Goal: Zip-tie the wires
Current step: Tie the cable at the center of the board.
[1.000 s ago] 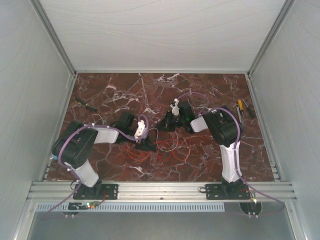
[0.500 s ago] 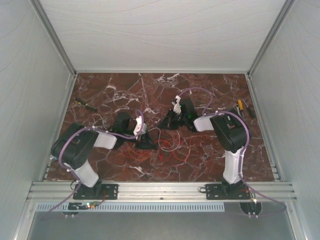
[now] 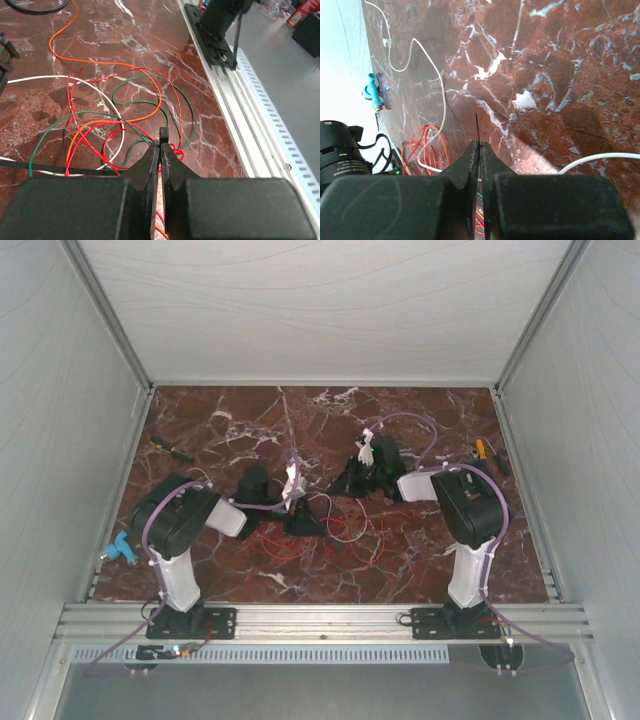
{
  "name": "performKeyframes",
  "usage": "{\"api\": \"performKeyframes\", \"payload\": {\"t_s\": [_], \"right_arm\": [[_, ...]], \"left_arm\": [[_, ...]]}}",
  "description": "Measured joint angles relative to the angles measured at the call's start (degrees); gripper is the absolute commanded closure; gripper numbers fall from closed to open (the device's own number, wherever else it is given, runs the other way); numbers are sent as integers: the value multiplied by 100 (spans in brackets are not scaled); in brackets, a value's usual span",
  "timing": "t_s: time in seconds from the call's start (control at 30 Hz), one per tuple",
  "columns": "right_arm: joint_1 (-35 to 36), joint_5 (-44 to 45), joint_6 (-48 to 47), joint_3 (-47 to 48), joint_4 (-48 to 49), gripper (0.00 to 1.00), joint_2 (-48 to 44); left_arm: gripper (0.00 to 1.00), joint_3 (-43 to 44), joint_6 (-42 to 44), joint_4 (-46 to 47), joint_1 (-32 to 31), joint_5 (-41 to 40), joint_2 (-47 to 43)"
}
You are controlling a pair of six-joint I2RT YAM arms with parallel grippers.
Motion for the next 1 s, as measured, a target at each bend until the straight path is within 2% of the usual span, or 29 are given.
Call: {"api": "performKeyframes", "payload": {"t_s": [0.37, 0.67, 1.0], "right_arm": [[-17, 125, -494, -144, -219, 100, -592], [118, 417, -1165, -289, -199, 100, -866], [385, 647, -2479, -1145, 756, 100, -1099]], "left_arm": [[100, 286, -1685, 328, -175, -866, 35], [100, 289, -3005, 761, -201, -1139, 33], [100, 289, -3241, 662, -216, -1047, 26]]}}
